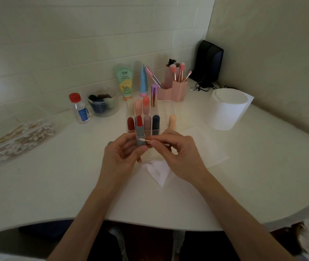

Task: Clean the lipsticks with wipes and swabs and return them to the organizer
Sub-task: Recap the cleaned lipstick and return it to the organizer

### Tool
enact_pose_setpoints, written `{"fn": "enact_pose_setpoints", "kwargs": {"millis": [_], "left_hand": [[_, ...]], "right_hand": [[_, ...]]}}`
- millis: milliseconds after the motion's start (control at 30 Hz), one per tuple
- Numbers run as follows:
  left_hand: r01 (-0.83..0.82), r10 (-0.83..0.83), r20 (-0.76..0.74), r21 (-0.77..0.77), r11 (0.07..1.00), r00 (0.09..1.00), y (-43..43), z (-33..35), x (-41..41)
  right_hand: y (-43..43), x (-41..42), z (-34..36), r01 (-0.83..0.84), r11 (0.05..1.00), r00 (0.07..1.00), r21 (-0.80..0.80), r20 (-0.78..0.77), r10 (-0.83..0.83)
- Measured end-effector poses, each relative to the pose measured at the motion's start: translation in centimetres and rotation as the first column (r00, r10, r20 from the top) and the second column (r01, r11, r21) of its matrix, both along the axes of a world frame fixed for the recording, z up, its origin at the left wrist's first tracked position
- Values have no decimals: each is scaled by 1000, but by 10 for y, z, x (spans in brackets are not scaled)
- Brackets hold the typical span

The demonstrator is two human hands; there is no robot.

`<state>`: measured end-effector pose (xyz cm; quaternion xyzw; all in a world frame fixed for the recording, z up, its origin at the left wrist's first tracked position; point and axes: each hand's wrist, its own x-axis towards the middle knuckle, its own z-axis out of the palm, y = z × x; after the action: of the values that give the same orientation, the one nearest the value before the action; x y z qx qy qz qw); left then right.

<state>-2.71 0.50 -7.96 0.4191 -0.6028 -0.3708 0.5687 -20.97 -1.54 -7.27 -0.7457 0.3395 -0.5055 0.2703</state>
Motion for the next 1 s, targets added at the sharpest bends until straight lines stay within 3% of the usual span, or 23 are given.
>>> {"fn": "enact_pose_setpoints", "kwargs": {"millis": [433,1000], "left_hand": [[-23,27,141,-33,999,990,-2,-4,1],[-51,56,190,-30,998,980,-3,-4,2]], "right_hand": [[-1,-5,4,161,985,983,-58,-81,-166],[2,-3,6,169,979,978,-118,-104,-181]]}}
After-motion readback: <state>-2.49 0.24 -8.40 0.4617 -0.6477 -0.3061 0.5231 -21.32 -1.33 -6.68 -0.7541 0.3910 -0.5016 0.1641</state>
